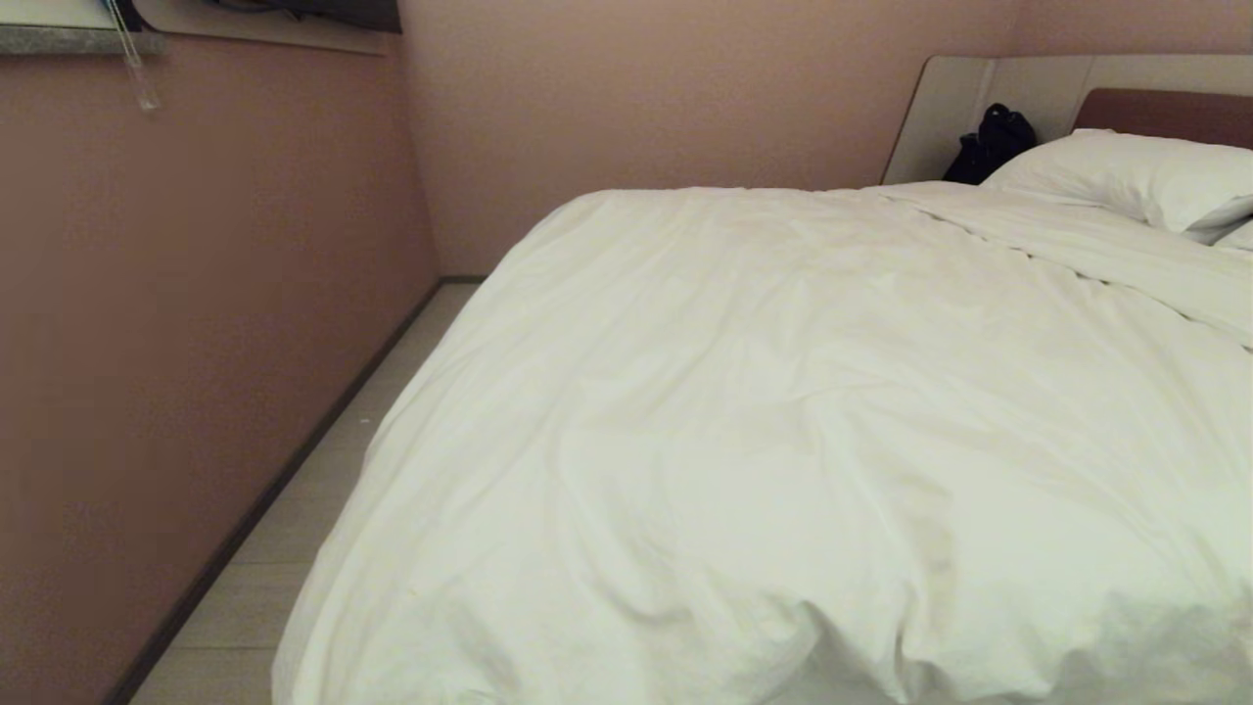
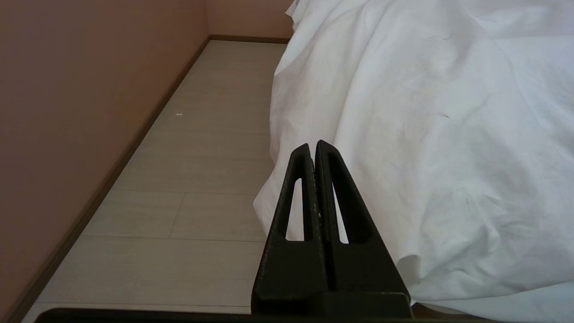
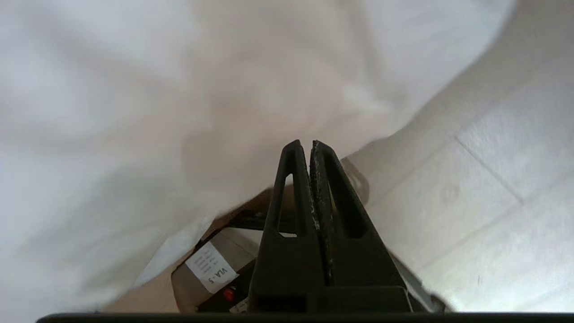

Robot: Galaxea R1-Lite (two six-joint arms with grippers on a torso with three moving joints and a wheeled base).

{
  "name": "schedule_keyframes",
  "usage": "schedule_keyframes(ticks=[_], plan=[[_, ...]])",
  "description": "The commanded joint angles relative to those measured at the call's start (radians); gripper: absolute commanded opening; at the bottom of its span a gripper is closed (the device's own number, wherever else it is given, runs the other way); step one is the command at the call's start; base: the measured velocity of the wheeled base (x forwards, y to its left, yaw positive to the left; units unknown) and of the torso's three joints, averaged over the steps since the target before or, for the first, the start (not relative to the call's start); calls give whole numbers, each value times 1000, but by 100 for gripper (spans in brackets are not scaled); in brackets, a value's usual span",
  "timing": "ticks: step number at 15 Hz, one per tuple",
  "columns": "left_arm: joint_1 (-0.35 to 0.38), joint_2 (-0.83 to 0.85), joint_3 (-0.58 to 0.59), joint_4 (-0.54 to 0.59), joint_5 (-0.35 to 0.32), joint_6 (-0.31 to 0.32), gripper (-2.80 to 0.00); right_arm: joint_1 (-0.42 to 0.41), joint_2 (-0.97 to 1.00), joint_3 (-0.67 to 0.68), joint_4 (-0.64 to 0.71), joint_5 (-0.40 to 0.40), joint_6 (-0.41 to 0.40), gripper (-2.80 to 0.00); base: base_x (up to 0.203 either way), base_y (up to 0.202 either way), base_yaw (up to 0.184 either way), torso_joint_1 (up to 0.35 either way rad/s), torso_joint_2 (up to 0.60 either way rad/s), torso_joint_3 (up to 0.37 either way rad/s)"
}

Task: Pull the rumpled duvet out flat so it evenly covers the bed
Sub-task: Flatten the corners of the folded blanket

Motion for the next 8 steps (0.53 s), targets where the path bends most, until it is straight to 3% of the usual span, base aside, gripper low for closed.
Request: schedule_keyframes(ticks=[1, 5, 8], plan=[[0, 0, 0, -1, 1, -1, -280, 38, -157, -1, 254, 47, -1, -280, 0, 0, 0, 0, 0, 0], [0, 0, 0, -1, 1, -1, -280, 130, -385, 1, 338, 171, -2, -280, 0, 0, 0, 0, 0, 0], [0, 0, 0, -1, 1, -1, -280, 252, -567, -19, 345, 216, 3, -280, 0, 0, 0, 0, 0, 0]])
